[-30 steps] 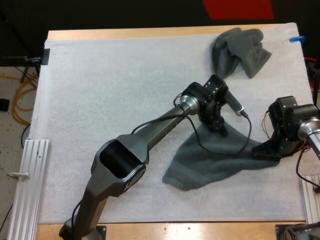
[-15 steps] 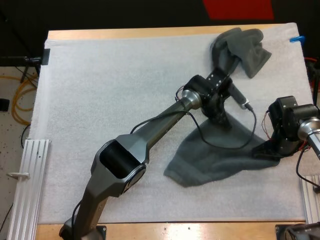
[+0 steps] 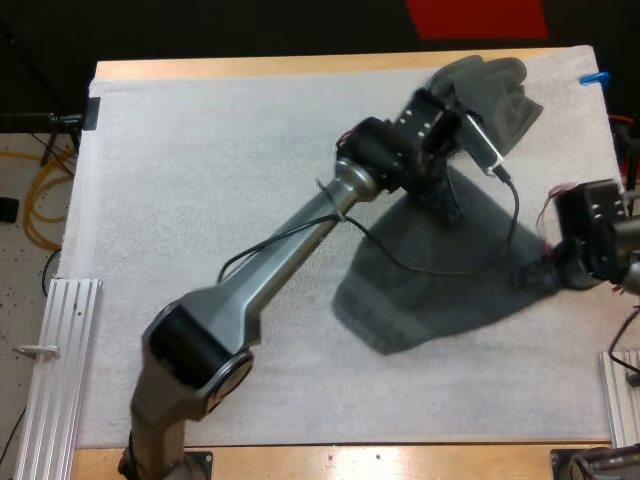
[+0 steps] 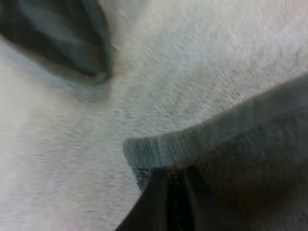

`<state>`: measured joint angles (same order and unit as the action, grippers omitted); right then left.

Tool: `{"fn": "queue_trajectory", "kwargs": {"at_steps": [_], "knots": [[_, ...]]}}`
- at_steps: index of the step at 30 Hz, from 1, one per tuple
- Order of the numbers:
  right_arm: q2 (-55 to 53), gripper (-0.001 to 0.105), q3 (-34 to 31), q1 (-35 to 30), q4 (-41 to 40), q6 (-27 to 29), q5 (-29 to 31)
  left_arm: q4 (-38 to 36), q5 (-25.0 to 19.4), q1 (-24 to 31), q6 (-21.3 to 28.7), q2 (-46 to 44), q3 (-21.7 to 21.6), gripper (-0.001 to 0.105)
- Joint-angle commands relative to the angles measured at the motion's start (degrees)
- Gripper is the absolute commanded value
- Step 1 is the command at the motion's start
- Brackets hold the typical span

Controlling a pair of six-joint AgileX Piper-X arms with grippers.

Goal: Pick towel from pile fold and stack

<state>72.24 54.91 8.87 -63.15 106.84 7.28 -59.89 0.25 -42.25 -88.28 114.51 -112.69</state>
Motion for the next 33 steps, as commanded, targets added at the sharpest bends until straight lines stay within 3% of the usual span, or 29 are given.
{"fn": "queue_trajectory", "kwargs": {"at_steps": [1, 9, 17, 25, 33], "knots": [[-2.76, 0.0, 2.71, -0.03, 0.7, 0.0, 0.45, -0.18, -0.98, 0.49, 0.06, -3.5, -0.49, 0.0], [-7.99, 0.0, 16.03, 1.14, -2.16, -0.16, -4.45, -5.97, -2.1, 0.64, -0.78, -14.81, -0.49, 0.0], [-8.5, 0.0, 26.9, 10.89, -11.1, -1.76, -2.8, -11.35, -3.48, 0.42, -3.23, -25.52, -0.49, 0.0], [-8.63, 0.0, 32.47, 20.96, -18.86, -3.61, -1.15, -24.09, -3.48, -0.83, -6.94, -30.76, -0.49, 0.0], [-10.07, 0.0, 33.45, 29.13, -25.71, -6.94, -0.23, -28.86, -8.08, -9.57, -12.29, -35.84, 4.05, 0.0]]}}
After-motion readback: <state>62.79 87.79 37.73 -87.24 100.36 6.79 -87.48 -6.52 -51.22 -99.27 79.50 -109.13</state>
